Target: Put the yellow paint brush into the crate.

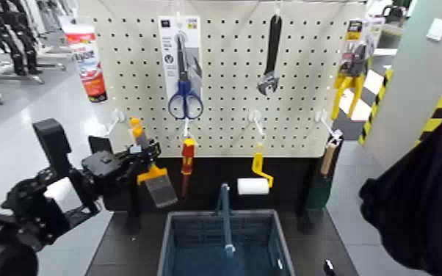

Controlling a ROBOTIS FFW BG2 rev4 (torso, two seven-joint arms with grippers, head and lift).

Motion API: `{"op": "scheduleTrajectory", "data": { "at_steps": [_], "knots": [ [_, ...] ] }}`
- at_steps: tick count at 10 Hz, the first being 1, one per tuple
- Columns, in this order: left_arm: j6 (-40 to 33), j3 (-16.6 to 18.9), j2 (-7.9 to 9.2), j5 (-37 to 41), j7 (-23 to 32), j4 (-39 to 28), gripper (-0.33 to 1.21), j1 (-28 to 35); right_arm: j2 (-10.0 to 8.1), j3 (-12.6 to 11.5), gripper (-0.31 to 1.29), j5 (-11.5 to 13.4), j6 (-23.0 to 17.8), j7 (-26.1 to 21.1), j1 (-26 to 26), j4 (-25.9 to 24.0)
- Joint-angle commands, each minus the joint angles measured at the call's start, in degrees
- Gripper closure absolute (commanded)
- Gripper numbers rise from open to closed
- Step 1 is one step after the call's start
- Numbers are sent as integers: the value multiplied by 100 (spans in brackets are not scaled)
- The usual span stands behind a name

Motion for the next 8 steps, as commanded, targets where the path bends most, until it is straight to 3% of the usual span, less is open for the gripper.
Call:
{"op": "scheduleTrajectory", "data": {
  "at_steps": [1, 8],
  "knots": [
    [147, 34, -220, 260, 34, 3, 120, 220, 4, -7, 14, -32, -46, 0, 12, 13],
    [-539, -590, -554, 383, -10, 1242, 120, 212, 22, -16, 14, -85, -142, -9, 12, 66]
  ]
}}
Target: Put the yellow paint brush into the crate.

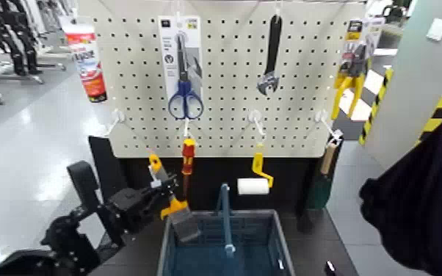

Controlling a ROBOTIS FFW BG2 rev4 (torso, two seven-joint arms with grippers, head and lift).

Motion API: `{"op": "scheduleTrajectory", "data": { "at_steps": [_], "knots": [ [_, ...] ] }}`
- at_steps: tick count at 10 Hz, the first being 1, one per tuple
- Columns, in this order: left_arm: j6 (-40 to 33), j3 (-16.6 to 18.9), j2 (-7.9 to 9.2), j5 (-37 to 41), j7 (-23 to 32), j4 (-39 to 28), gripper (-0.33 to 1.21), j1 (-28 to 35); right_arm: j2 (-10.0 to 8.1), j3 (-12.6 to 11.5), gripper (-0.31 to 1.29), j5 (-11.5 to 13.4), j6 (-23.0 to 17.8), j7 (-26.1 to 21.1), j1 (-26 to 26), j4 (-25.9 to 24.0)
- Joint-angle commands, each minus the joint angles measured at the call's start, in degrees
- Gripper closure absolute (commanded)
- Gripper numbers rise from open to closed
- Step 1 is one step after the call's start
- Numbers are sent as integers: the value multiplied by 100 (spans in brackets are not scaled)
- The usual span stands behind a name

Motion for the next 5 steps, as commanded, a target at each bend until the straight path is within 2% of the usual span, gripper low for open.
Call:
{"op": "scheduleTrajectory", "data": {
  "at_steps": [1, 3, 5],
  "knots": [
    [-231, -286, -83, -26, -23, 433, 120, -109, 2, -9, 14, -31, -38, 0, 0, 23],
    [-310, -532, -180, -70, -110, 776, 120, -284, -6, 9, 14, -48, -82, 0, -9, 50],
    [-381, -805, -180, -35, -119, 1066, 120, -355, -6, 9, 14, -66, -134, 0, -18, 67]
  ]
}}
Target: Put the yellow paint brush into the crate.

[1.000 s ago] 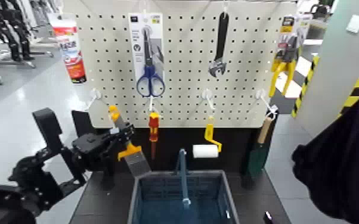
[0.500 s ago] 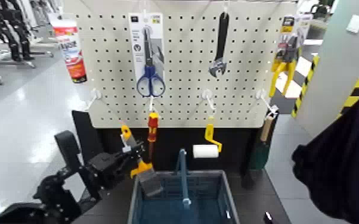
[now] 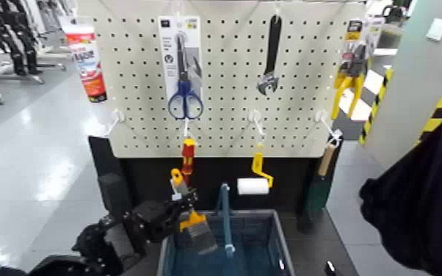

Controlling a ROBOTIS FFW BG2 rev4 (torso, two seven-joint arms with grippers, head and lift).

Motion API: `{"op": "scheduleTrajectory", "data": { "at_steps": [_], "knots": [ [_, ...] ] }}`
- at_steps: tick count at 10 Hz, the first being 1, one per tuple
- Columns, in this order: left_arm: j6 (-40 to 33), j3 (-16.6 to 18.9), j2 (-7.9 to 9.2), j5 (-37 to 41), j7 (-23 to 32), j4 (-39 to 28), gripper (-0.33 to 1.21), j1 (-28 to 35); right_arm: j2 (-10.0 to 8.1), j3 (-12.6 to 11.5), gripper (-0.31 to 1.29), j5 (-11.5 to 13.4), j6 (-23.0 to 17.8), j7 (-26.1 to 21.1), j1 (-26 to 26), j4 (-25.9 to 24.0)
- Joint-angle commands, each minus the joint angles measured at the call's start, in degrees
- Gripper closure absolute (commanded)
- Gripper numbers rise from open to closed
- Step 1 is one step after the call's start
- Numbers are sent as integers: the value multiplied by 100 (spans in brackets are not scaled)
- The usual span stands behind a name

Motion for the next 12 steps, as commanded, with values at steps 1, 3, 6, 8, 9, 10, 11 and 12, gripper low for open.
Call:
{"op": "scheduleTrajectory", "data": {
  "at_steps": [1, 3, 6, 8, 9, 10, 11, 12],
  "knots": [
    [-113, -344, 5, 99, 18, 378, 120, -93, 0, 1, 14, -18, -46, 0, -8, 26],
    [-113, -494, 5, 117, 36, 509, 119, -137, -18, 10, 14, -36, -46, 0, -17, 35],
    [-43, -608, 22, 293, 97, 562, 108, -128, -18, 10, 14, -45, -54, 0, -17, 35],
    [-52, -617, 40, 468, 132, 457, 82, -84, -9, 1, 14, -45, -54, 0, -17, 35],
    [-52, -599, 40, 486, 141, 395, 54, -57, -18, 1, 14, -45, -46, 0, -8, 35],
    [-25, -590, 40, 521, 141, 369, 35, -40, -9, 1, 14, -45, -46, 0, -8, 35],
    [-43, -582, 40, 547, 150, 334, 13, -14, -9, 1, 14, -45, -46, 0, -8, 35],
    [-69, -564, 31, 547, 150, 290, 8, 22, -9, 1, 14, -53, -46, 0, -8, 35]
  ]
}}
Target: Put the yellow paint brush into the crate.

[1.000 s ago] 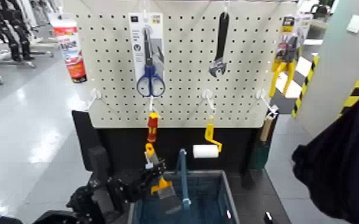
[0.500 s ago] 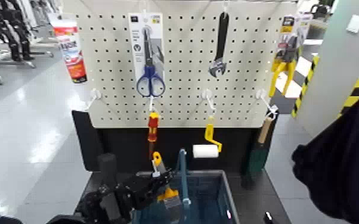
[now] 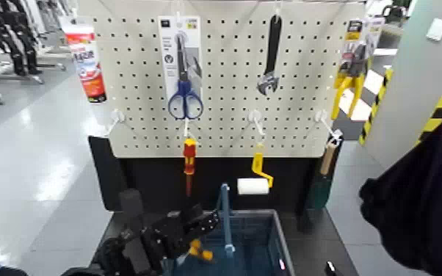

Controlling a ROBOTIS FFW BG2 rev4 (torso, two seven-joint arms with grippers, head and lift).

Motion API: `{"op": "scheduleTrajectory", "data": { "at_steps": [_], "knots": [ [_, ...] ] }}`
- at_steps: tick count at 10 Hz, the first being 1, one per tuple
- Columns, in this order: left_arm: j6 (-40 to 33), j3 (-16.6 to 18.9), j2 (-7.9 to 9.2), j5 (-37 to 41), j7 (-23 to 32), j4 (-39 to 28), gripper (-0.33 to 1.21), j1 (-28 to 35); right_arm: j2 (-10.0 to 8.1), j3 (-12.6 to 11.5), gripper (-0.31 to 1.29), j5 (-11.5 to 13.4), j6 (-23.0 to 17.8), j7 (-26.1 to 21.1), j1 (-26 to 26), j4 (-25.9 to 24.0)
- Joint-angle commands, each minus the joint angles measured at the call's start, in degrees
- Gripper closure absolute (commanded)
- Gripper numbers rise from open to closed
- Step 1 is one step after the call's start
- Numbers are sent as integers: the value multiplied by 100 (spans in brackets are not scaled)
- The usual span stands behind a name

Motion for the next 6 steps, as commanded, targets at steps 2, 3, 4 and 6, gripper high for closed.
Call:
{"op": "scheduleTrajectory", "data": {
  "at_steps": [2, 3, 4, 6],
  "knots": [
    [-178, 103, -18, -54, 3, -219, 11, 165, -8, 0, 14, 1, 27, 0, 0, -9],
    [-283, 182, -35, -98, 3, -325, 11, 280, -8, 0, 14, 1, 44, 0, 0, -18],
    [-354, 296, -27, -186, 73, -492, 11, 385, -8, 9, 14, 1, 62, 0, 0, -26],
    [-371, 569, -44, -494, 284, -940, 11, 631, 1, 9, 14, 1, 62, 0, 9, -26]
  ]
}}
